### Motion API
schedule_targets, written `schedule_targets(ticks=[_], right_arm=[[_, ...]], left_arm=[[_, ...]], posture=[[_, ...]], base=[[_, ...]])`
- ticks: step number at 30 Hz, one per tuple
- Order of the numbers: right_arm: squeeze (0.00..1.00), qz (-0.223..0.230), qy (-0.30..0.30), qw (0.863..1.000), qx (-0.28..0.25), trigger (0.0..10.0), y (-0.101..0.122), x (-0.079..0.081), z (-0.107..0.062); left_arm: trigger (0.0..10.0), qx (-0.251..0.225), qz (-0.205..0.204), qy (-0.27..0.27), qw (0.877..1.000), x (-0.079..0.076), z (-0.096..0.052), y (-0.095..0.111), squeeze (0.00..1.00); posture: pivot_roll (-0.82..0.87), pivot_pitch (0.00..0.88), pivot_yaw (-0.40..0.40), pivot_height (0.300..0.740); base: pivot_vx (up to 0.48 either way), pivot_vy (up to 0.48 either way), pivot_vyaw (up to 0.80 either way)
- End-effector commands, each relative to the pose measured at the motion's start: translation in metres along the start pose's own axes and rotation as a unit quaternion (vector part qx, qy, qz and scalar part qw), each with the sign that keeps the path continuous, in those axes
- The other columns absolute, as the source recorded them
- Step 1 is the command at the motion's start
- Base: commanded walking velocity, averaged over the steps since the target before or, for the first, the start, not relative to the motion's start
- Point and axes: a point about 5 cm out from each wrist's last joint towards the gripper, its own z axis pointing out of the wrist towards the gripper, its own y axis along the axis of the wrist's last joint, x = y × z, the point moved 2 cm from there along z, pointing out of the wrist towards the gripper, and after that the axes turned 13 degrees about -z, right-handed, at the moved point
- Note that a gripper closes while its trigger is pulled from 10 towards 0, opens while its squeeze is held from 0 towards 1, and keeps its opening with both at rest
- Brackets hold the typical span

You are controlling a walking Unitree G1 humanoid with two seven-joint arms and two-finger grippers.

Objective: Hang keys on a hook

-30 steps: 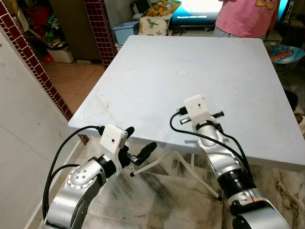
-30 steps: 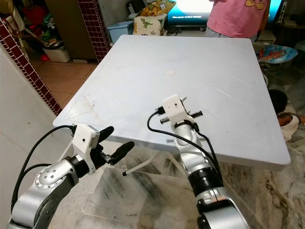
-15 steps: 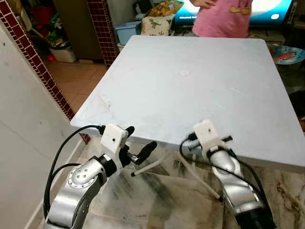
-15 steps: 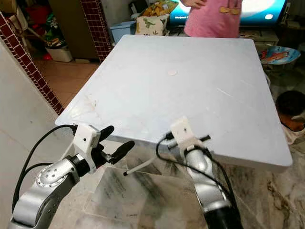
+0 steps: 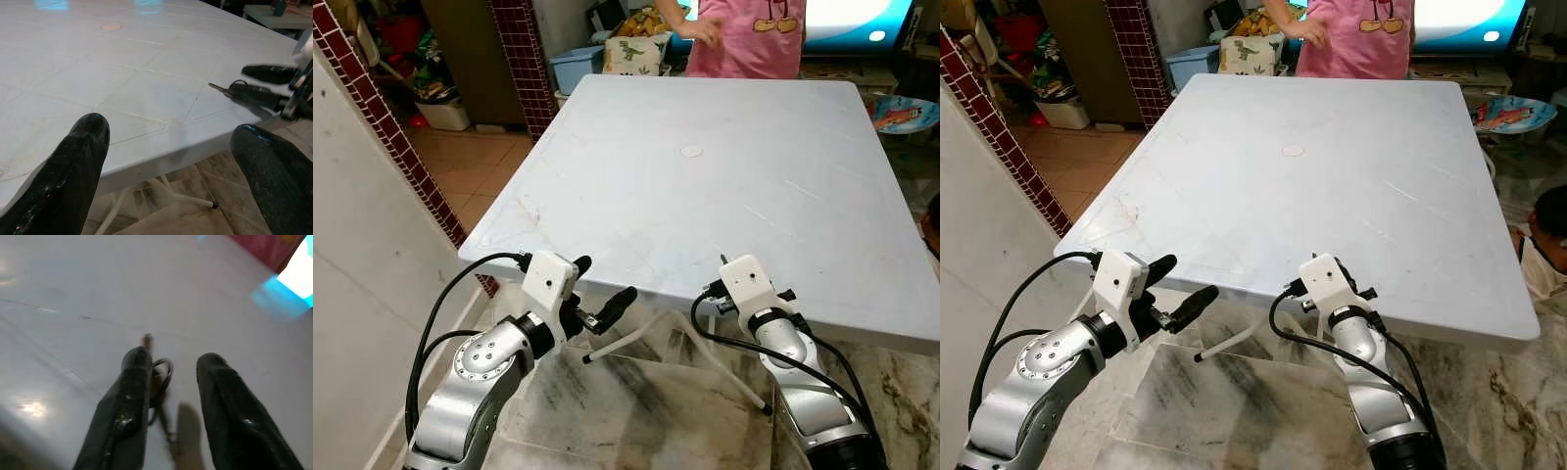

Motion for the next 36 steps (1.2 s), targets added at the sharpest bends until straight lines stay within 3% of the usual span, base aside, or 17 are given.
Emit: schedule_targets(ticks=[1,6,7,19,27,29,30,31,33,34,36], right_arm=[[1.00,-0.006,-0.014,1.000,-0.015,10.0,0.010,-0.006,-0.003],[1.00,-0.011,-0.022,0.999,-0.026,10.0,0.015,-0.010,-0.003],[1.00,0.005,-0.023,0.999,-0.027,10.0,0.017,-0.011,-0.004],[1.00,0.031,-0.005,0.999,-0.039,10.0,0.027,-0.002,-0.020],[1.00,0.060,0.004,0.998,0.003,10.0,0.014,0.001,-0.033],[1.00,0.087,0.013,0.996,0.023,10.0,0.008,0.006,-0.036],[0.92,0.097,0.014,0.995,0.029,10.0,0.005,0.007,-0.036],[0.92,0.099,0.014,0.995,0.030,10.0,0.005,0.007,-0.036],[0.07,0.120,0.020,0.992,0.042,10.0,0.001,0.008,-0.034],[0.00,0.123,0.021,0.991,0.044,10.0,0.000,0.008,-0.034],[0.00,0.130,0.027,0.990,0.046,10.0,-0.001,0.009,-0.032]], left_arm=[[10.0,-0.001,0.007,0.008,1.000,0.005,-0.003,0.001,0.00],[10.0,-0.001,0.007,0.009,1.000,0.005,-0.003,0.001,0.00],[10.0,-0.002,0.007,0.010,1.000,0.005,-0.003,0.002,0.00],[10.0,-0.003,0.006,0.010,1.000,0.005,-0.003,0.002,0.00],[10.0,-0.003,0.005,0.007,1.000,0.005,-0.002,0.002,0.00],[10.0,-0.002,0.005,0.005,1.000,0.004,-0.002,0.000,0.00],[10.0,-0.002,0.005,0.004,1.000,0.003,-0.002,0.000,0.00],[10.0,-0.002,0.005,0.004,1.000,0.003,-0.002,0.000,0.00],[10.0,-0.003,0.005,0.003,1.000,0.003,-0.002,0.001,0.00],[10.0,-0.003,0.006,0.003,1.000,0.003,-0.002,0.001,0.00],[10.0,-0.003,0.006,0.005,1.000,0.004,-0.002,0.001,0.00]], posture=[[0.05,0.032,0.114,0.740],[0.05,0.034,0.114,0.740],[0.05,0.034,0.113,0.740],[0.05,0.035,0.111,0.740],[0.04,0.036,0.111,0.740],[0.04,0.029,0.111,0.740],[0.04,0.029,0.111,0.740],[0.04,0.029,0.111,0.740],[0.04,0.029,0.111,0.740],[0.04,0.029,0.111,0.740],[0.04,0.023,0.108,0.740]], base=[[0.000,0.000,0.00],[0.000,0.000,0.00],[0.000,0.000,0.00],[0.000,0.000,0.00],[0.000,0.000,0.00],[0.000,0.000,0.00],[0.000,0.000,0.00],[0.000,0.000,0.00],[0.000,0.000,0.00],[0.000,0.000,0.00],[0.000,0.000,0.00]])
